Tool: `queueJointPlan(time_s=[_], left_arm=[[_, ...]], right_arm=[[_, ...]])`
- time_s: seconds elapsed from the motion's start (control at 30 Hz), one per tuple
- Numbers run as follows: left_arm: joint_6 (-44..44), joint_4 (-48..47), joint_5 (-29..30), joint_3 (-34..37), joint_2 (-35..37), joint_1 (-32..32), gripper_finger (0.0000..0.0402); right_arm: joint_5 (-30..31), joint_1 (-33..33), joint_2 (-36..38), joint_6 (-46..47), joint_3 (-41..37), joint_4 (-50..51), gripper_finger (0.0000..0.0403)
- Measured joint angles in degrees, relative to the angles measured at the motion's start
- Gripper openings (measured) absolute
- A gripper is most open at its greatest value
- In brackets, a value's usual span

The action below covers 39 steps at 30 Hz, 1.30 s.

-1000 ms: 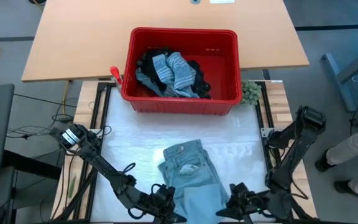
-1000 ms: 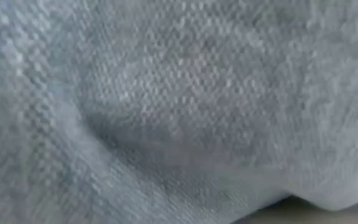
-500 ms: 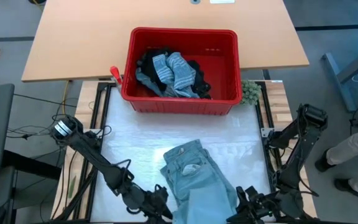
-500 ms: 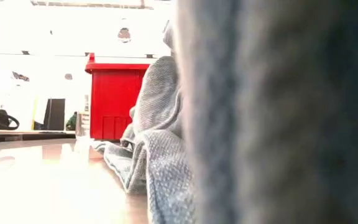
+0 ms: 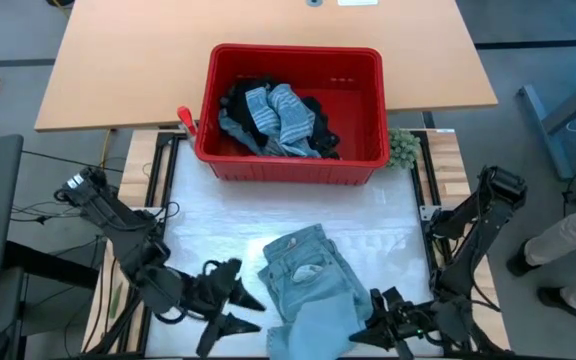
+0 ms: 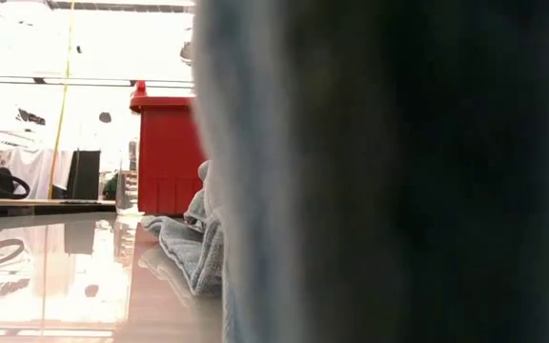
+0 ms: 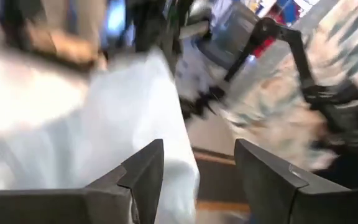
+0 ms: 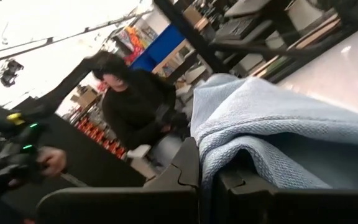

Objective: Fold Laundry from Bin
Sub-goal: Fold the light blue pants

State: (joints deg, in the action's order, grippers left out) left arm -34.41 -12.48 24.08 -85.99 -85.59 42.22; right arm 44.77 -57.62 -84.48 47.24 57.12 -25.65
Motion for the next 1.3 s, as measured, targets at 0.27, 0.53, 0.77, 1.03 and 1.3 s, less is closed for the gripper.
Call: queueJointPlan(time_s=[0.27, 0.53, 0.77, 1.03, 1.3], left_arm=[[13.4, -18.4, -0.9, -19.1, -10.6, -0.7, 0.0176], [11.2, -28.9, -7.8, -23.4, -15.9, -4.1, 0.0179], [11.5, -29.1, -10.4, -23.3, -15.7, -7.0, 0.0179], [10.2, -31.6, -14.4, -23.3, -15.8, -9.7, 0.019], [12.1, -31.8, -16.6, -23.3, -15.8, -10.8, 0.0269]], right_arm=[[-0.1, 3.6, 6.4, -1.1, 0.0, 7.7, 0.0028], [-1.4, 4.1, 10.6, -1.2, 0.0, 14.1, 0.0028], [-1.9, 4.8, 11.0, -1.2, 0.0, 15.6, 0.0028], [-4.7, 6.1, 11.1, -0.3, 0.0, 17.2, 0.0034], [-5.7, 6.9, 11.1, 0.4, 0.0, 18.8, 0.003]])
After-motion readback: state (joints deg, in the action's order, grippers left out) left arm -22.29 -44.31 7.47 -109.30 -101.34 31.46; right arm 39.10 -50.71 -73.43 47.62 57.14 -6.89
